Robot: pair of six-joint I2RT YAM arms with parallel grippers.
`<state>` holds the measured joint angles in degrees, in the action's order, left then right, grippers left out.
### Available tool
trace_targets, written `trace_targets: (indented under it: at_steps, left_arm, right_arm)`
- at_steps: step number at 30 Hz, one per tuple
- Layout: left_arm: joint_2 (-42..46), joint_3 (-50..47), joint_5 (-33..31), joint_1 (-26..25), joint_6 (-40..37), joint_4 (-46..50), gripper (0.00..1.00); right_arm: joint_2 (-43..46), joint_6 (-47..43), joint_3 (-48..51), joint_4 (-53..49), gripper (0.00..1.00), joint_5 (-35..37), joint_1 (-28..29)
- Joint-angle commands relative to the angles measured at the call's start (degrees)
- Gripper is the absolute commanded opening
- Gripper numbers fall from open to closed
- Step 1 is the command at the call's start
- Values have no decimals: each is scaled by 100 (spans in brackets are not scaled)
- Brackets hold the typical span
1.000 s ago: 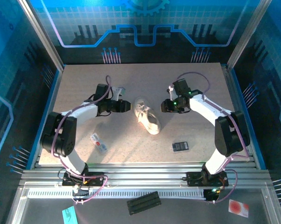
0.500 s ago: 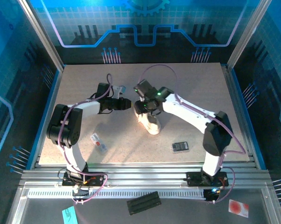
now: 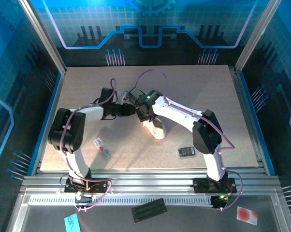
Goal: Tie the shoes
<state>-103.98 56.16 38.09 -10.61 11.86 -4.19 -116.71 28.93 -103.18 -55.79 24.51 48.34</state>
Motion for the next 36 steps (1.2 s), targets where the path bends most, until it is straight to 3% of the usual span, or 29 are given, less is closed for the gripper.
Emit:
trace_targets:
  at_steps: [1, 12, 18, 28, 36]
  left_arm:
    - [246, -120, 215, 50, -163, 75, 32]
    - [352, -220, 252, 50, -245, 76, 32]
    - [394, -228, 267, 50, -270, 91, 32]
    - [409, -228, 315, 51, -319, 58, 32]
    - [405, -237, 411, 51, -364, 8, 32]
  right_arm:
    - [-186, -24, -293, -272, 52, 426, 36]
    - [-496, -253, -454, -395, 51, 726, -65]
    - [-97, -392, -5, -169, 53, 740, -185]
    - [494, -478, 746, 449, 52, -19, -433]
    - [807, -634, 1152, 962, 40, -684, -661]
